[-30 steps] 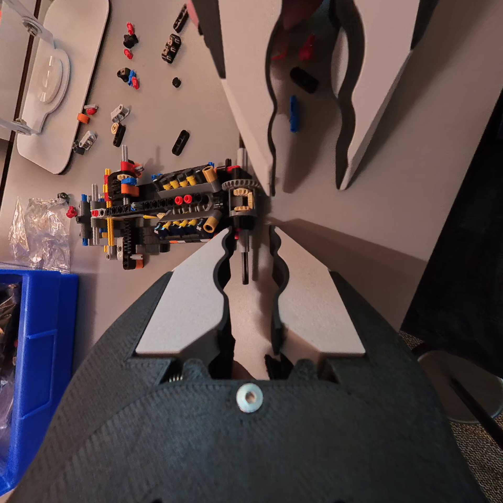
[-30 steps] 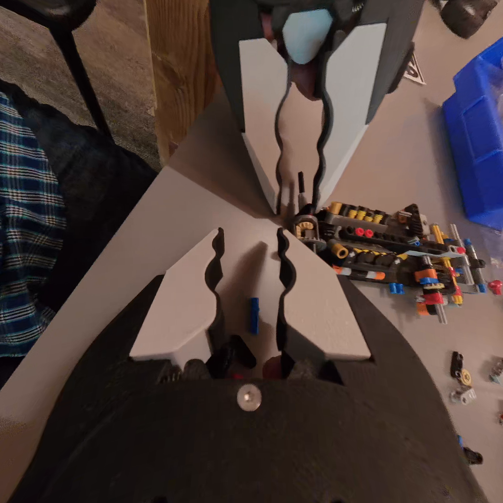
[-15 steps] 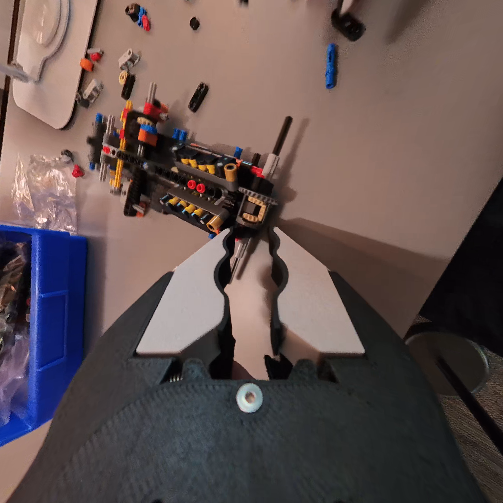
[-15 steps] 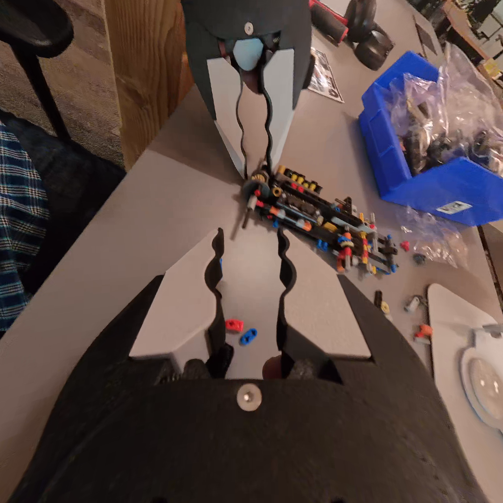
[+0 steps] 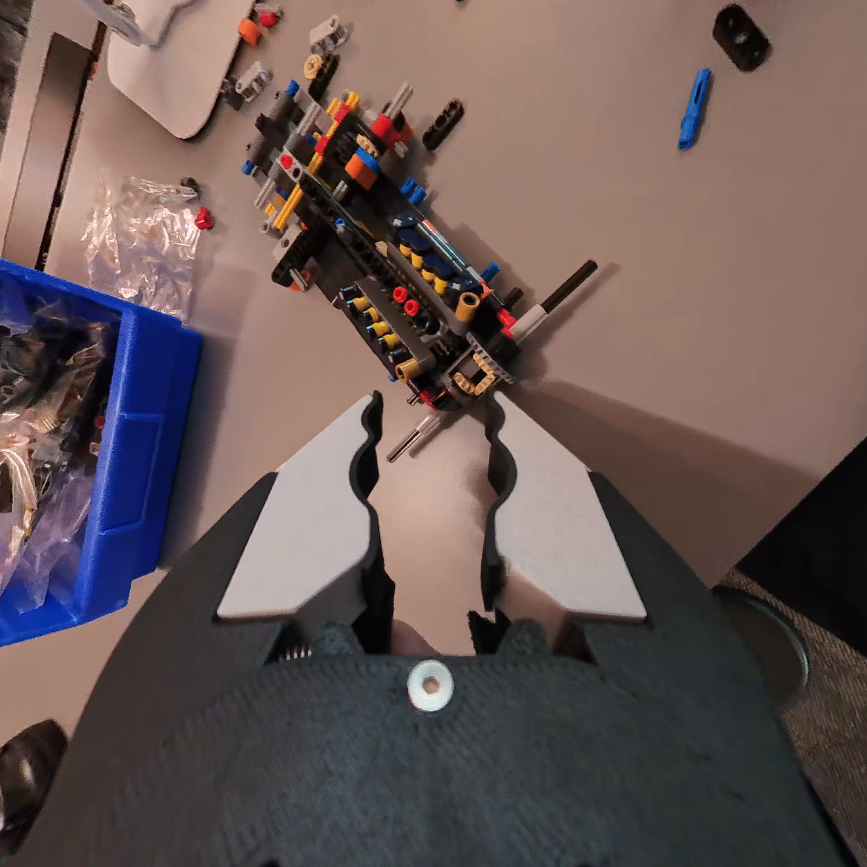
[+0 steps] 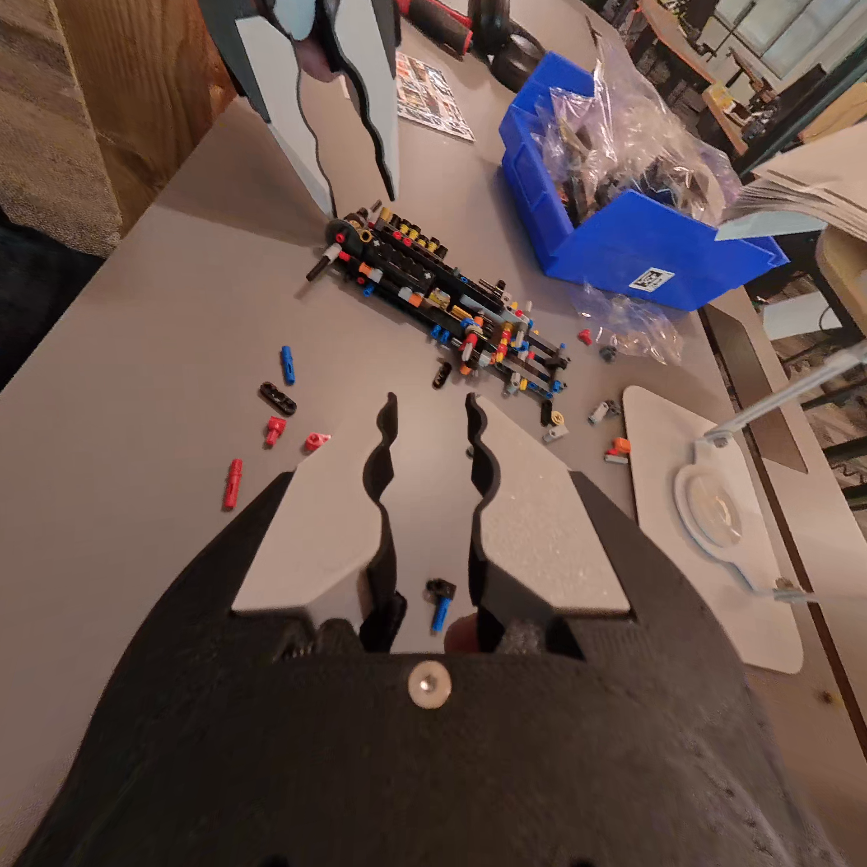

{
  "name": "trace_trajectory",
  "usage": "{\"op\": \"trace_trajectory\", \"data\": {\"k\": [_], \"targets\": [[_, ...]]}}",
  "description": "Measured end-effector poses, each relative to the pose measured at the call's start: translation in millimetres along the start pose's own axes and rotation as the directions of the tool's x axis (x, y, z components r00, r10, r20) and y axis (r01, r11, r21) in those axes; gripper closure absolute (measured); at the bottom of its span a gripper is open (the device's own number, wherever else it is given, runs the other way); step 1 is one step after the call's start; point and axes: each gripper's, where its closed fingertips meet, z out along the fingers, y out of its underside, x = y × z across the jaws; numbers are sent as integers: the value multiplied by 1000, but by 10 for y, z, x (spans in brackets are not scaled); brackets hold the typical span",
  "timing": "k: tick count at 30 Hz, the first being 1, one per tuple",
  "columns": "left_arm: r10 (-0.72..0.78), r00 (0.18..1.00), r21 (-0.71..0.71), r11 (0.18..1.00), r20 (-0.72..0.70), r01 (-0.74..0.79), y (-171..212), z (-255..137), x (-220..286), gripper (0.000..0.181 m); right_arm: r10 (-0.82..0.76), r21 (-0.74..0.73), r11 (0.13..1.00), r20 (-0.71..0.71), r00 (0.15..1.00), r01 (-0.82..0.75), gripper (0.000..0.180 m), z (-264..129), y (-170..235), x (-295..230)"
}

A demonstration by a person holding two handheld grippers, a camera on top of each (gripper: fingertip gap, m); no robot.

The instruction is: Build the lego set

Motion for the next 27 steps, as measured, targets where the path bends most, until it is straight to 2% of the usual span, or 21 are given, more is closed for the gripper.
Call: {"op": "trace_trajectory", "data": {"k": [10, 15, 20, 27], "targets": [[-48, 999, 36, 998, 11, 48, -182, 5, -34, 131, 40, -48, 998, -77, 996, -43, 161, -112, 253, 259], [-130, 991, 68, 989, -12, 131, -234, -55, -35, 123, 54, -45, 997, -86, 995, -58, 162, -133, 287, 299], [-180, 984, 53, 982, -17, 181, -332, 97, 39, 113, 60, -46, 997, -93, 994, -65, 163, -132, 320, 319], [-232, 973, 21, 973, 5, 232, -285, 202, -27, 126, 65, -45, 997, -103, 993, -70, 165, -162, 335, 351]]}}
